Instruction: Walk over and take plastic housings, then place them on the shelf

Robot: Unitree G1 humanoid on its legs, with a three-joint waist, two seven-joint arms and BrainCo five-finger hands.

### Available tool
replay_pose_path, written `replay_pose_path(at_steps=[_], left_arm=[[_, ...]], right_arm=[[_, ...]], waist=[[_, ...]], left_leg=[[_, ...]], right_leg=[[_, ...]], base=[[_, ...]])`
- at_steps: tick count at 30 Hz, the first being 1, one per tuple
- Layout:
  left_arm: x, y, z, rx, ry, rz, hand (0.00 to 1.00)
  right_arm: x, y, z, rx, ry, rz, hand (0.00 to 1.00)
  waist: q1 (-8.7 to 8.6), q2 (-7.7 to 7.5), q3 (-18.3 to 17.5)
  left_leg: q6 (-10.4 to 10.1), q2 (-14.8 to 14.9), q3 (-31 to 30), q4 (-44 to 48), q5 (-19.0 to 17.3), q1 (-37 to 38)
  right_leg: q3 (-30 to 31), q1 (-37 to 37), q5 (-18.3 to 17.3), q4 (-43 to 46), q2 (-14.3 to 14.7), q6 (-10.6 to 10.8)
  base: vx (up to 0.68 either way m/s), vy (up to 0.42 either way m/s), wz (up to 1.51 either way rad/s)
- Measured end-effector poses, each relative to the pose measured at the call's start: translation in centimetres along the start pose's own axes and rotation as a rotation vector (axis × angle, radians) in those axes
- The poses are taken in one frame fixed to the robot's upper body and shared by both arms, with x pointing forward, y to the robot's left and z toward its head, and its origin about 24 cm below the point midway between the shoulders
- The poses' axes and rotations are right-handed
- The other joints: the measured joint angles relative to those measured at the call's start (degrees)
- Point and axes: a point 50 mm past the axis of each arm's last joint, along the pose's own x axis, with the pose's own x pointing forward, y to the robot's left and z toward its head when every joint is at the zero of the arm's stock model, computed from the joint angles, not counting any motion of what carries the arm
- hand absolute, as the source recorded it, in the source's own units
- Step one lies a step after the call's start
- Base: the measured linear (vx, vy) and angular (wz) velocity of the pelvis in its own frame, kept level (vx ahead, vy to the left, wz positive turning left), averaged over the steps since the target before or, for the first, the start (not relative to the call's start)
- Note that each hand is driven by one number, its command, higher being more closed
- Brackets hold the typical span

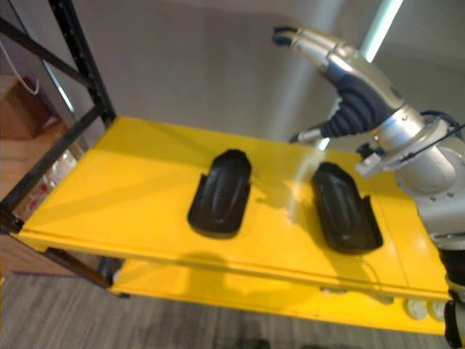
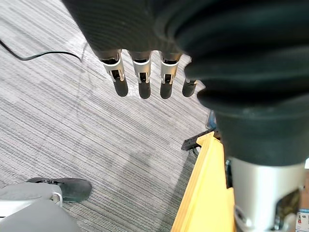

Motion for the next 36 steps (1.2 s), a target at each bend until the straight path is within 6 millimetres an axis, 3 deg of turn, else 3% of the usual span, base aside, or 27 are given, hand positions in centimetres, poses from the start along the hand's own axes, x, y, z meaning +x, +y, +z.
replay_pose_path(at_steps=[5, 10, 16, 22, 31, 36], left_arm=[[0.1, 0.0, 0.2, 0.013, -0.008, -0.016, 0.00], [0.1, -0.3, 0.4, 0.039, -0.020, -0.050, 0.00], [0.2, -0.4, 0.8, 0.075, -0.039, -0.066, 0.00], [0.1, -1.0, 1.1, 0.099, -0.051, -0.087, 0.00], [0.1, -1.1, 1.0, 0.111, -0.034, -0.107, 0.00], [0.1, -1.4, 0.8, 0.147, -0.023, -0.141, 0.00]], right_arm=[[-0.6, 2.9, 0.5, -0.059, -0.005, 0.149, 0.00], [-1.4, 5.5, 0.6, -0.033, -0.006, 0.309, 0.00], [-3.1, 10.0, 0.9, 0.037, -0.006, 0.521, 0.00], [-4.8, 13.7, -0.1, 0.050, 0.036, 0.728, 0.00], [-5.4, 15.9, -1.0, -0.028, 0.036, 0.775, 0.00], [-4.9, 16.1, -1.5, -0.247, -0.017, 0.659, 0.00]], waist=[[0.01, -0.10, -0.07], [0.33, -0.13, -0.07], [1.11, 0.17, 0.15], [2.18, 0.63, 0.62], [3.69, 0.54, 2.37], [4.77, 0.54, 3.50]], left_leg=[[0.00, -0.07, 0.00, 0.01, 0.00, -0.02], [0.01, -0.05, -0.19, 0.34, -0.01, -0.34], [0.02, 0.01, -0.43, 0.61, -0.02, -0.91], [0.03, -0.27, -1.70, 0.65, -0.01, -1.33], [0.08, -0.26, -3.60, 1.65, 0.03, -1.87], [0.09, -0.27, -3.69, 1.71, 0.03, -2.03]], right_leg=[[0.04, -0.01, 0.00, 0.00, -0.07, 0.00], [-0.01, -0.02, 0.00, 0.00, -0.06, 0.00], [-0.06, -0.17, 0.01, 0.00, -0.07, -0.01], [-1.43, 0.21, -0.01, 0.00, -0.22, -0.01], [-2.81, 0.84, -0.01, 0.00, -0.33, -0.02], [-2.83, 1.04, -0.03, 0.00, -0.36, -0.05]], base=[[0.00, 0.000, 0.00], [-0.01, 0.000, 0.01], [-0.01, 0.000, 0.01], [-0.01, 0.003, 0.09], [-0.01, 0.005, 0.10], [-0.05, 0.005, 0.01]])
